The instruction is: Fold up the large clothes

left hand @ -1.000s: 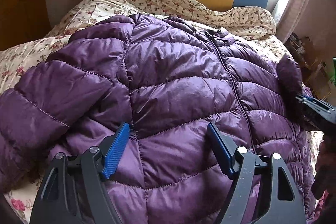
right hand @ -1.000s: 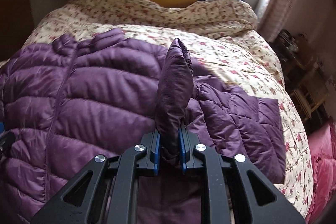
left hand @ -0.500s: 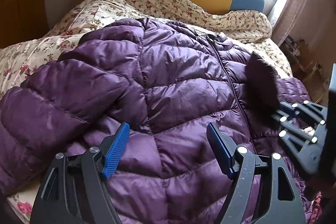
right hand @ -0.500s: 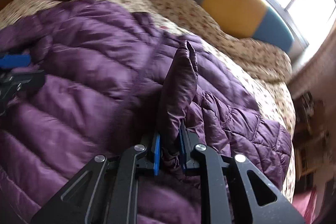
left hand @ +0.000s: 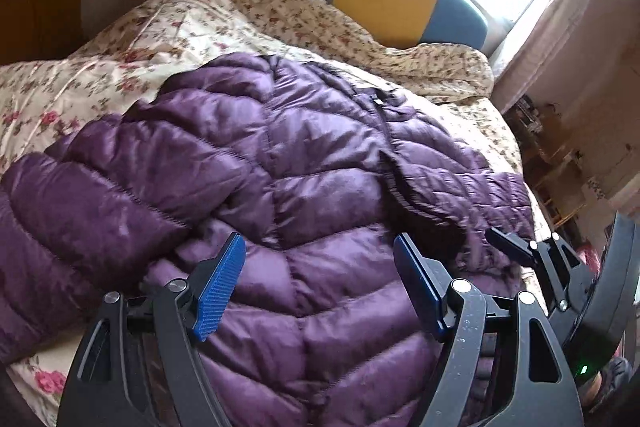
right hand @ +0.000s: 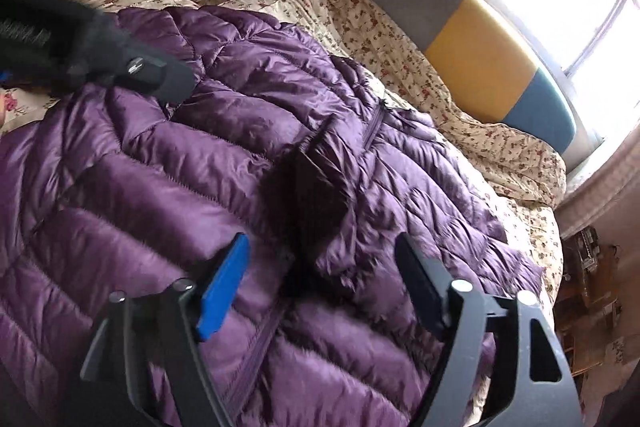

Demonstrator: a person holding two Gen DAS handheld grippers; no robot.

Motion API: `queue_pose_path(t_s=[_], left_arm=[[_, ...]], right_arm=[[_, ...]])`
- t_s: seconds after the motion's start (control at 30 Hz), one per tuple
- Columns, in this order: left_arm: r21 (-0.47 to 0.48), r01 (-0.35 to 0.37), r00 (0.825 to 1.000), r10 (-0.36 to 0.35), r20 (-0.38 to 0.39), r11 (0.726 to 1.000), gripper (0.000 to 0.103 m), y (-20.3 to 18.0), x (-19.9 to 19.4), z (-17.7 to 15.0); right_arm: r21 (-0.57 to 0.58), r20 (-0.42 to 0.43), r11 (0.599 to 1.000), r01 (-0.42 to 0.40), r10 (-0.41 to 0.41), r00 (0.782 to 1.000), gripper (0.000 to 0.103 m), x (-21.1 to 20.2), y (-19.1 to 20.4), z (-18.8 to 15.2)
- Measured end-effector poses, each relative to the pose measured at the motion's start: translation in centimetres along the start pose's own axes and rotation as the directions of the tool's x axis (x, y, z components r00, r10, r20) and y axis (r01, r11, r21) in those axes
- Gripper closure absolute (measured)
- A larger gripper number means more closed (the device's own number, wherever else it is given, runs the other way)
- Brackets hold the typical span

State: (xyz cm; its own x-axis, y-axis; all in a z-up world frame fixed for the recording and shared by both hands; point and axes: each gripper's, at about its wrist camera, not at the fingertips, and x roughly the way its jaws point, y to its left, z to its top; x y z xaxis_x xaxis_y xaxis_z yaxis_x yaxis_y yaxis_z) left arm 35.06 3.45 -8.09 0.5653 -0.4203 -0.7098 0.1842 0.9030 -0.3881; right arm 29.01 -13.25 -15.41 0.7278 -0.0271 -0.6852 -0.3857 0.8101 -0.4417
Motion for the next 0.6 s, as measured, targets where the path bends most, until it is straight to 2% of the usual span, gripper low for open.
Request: queue_pose_path(t_s=[0.1, 0.17, 0.27, 0.37, 0.47, 0.5, 0.6], left_arm=[[0.016, 0.015, 1.0, -0.015, -0.011, 1.0, 0.027, -1.7, 0.3, 0.3], [0.028, 0.008, 1.0, -0.007, -0.025, 1.0, 0.027, -3.0, 1.1, 0.4], [0.035, 0.014, 0.998, -0.012, -0.058, 0.999, 0.027, -4.1, 2.5, 0.2], [0.06, 0.01, 0.996, -0.005, -0.09, 0.998, 0.027, -5.7, 4.2, -0.1], [0.084, -0.003, 0.994, 0.013, -0.112, 0.996, 0.028, -6.7, 5.9, -0.3], [0.088, -0.005, 0.993, 0.015, -0.114, 0.996, 0.039, -6.9, 6.1, -0.4], [0.11, -0.014, 0.992, 0.027, -0.119, 0.994, 0.05, -7.6, 7.0, -0.5]], right_arm=[[0.005, 0.002, 1.0, 0.008, -0.008, 1.0, 0.007, -1.4, -0.7, -1.4], [0.017, -0.002, 1.0, 0.011, -0.011, 1.0, 0.003, -2.0, -1.3, -2.3], [0.079, -0.029, 0.997, 0.005, -0.002, 1.0, 0.002, -2.6, -3.3, -4.1], [0.202, -0.054, 0.979, 0.003, 0.008, 0.998, 0.002, -2.6, -6.5, -5.8], [0.304, -0.107, 0.951, 0.058, -0.026, 0.994, 0.002, -1.6, -9.5, -7.1], [0.338, -0.124, 0.937, 0.084, -0.044, 0.991, 0.002, -1.2, -10.5, -7.4], [0.419, -0.149, 0.897, 0.139, -0.082, 0.985, 0.002, -0.4, -12.7, -7.6]])
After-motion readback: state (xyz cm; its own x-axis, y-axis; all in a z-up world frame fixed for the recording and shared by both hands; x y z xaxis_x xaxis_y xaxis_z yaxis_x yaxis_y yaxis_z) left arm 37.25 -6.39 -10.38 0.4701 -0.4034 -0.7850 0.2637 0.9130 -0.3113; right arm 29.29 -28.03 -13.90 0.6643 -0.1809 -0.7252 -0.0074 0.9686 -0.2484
